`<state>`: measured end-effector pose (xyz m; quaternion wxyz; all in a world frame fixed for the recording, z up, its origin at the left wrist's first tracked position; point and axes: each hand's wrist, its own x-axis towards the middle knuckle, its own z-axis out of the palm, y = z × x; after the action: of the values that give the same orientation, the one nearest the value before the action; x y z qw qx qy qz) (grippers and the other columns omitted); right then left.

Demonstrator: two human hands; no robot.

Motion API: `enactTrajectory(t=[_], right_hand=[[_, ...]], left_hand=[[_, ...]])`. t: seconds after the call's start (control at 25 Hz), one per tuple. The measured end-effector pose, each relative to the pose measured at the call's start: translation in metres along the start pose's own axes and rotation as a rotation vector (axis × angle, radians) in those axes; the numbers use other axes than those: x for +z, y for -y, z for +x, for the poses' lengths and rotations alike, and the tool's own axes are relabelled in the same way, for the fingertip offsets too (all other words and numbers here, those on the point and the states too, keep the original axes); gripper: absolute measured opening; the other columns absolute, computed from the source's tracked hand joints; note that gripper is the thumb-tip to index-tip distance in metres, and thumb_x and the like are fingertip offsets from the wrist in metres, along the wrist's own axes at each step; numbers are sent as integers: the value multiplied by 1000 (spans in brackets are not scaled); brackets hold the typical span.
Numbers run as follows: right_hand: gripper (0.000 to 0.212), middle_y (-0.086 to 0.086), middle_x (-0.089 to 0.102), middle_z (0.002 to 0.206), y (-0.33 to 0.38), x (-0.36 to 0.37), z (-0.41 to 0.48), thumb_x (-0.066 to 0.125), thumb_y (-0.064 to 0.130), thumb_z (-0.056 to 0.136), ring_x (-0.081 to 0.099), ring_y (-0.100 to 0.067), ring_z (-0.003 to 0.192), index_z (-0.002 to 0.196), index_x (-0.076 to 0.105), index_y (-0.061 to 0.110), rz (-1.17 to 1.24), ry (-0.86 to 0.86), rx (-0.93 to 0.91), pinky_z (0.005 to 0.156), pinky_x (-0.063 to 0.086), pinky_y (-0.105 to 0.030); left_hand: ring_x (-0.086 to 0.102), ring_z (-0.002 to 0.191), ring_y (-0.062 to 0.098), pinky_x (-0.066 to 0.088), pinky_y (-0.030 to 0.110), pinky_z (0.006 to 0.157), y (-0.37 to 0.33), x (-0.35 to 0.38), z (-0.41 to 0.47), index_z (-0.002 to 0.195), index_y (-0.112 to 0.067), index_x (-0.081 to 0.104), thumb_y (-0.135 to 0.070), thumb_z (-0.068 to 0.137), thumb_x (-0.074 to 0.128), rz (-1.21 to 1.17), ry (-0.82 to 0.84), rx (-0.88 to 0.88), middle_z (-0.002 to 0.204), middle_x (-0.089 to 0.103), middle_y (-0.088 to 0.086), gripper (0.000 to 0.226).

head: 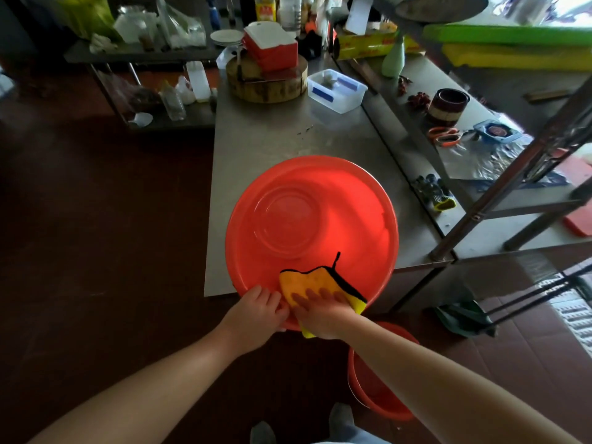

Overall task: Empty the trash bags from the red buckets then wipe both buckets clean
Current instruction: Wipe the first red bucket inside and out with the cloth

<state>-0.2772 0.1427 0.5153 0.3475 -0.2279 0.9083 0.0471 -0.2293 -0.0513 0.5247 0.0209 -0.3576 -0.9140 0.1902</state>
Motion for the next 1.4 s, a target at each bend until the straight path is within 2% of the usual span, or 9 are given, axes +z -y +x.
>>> enactTrajectory(t=[0.16, 0.28, 0.44, 0.56, 0.68, 0.88, 1.04, 1.16, 1.4], right_hand=[[58, -3, 14, 167, -40, -14, -6, 15, 58, 102, 10, -29, 153, 157, 18, 43, -189, -65, 103, 121, 6, -50], [55, -6, 15, 167, -40, -25, -6, 21, 53, 103, 6, -32, 154, 156, 24, 40, -220, -70, 221, 121, 3, -52], [57, -8, 25, 159, 15, -23, -11, 34, 49, 102, 27, -41, 143, 156, 19, 37, -156, 12, 20, 111, 24, -59], [52, -7, 37, 155, 17, -34, -11, 23, 51, 104, 37, -37, 139, 155, 26, 39, -71, -81, -26, 111, 25, -56], [55, -6, 31, 159, 12, -40, -3, 18, 56, 103, 26, -34, 145, 156, 23, 42, -65, -119, 14, 118, 13, -57], [60, 0, 7, 169, 8, -37, 47, 14, 59, 101, 5, -34, 153, 158, 4, 45, -45, 29, 82, 119, 3, -60], [55, -2, 23, 164, -3, -31, 96, 21, 56, 102, 20, -36, 149, 156, 19, 44, -88, -34, 38, 117, 13, -60], [51, 2, 45, 151, -11, -27, 126, 22, 57, 100, 43, -33, 137, 148, 39, 49, -246, -266, 55, 113, 31, -51], [62, -8, 15, 167, -23, -29, 173, 26, 62, 101, 14, -41, 151, 158, 19, 37, -73, -42, 15, 119, 10, -61]], left_hand=[[65, 91, 31, 50, 46, 87, 8, 7, -7, 114, -16, 64, -51, 97, 49, -38, -19, 2, 105, 65, 13, 42], [63, 83, 29, 50, 43, 81, 10, 6, 1, 109, -16, 64, -50, 97, 47, -22, -44, -5, 98, 64, 11, 40], [60, 79, 29, 48, 41, 75, 19, 12, -1, 103, -17, 64, -52, 93, 54, -11, -51, -8, 94, 62, 10, 38], [61, 79, 27, 48, 40, 74, 26, 16, -6, 103, -18, 65, -55, 93, 52, -26, -78, -24, 94, 64, 8, 41], [60, 75, 25, 47, 39, 71, 28, 15, -4, 101, -19, 66, -58, 91, 53, -53, -125, -57, 90, 64, 5, 42], [62, 76, 25, 50, 39, 72, 22, 14, -1, 102, -17, 68, -57, 90, 57, -75, -153, -82, 90, 65, 6, 44], [65, 77, 24, 54, 37, 77, 20, 20, 3, 106, -17, 69, -58, 90, 58, -50, -181, -80, 92, 68, 7, 45], [66, 81, 24, 54, 37, 82, 14, 23, 5, 110, -19, 68, -57, 87, 60, -39, -179, -106, 96, 68, 7, 45], [63, 88, 28, 53, 40, 85, 2, 30, 7, 114, -15, 60, -51, 95, 52, -83, -201, -167, 104, 64, 10, 42]])
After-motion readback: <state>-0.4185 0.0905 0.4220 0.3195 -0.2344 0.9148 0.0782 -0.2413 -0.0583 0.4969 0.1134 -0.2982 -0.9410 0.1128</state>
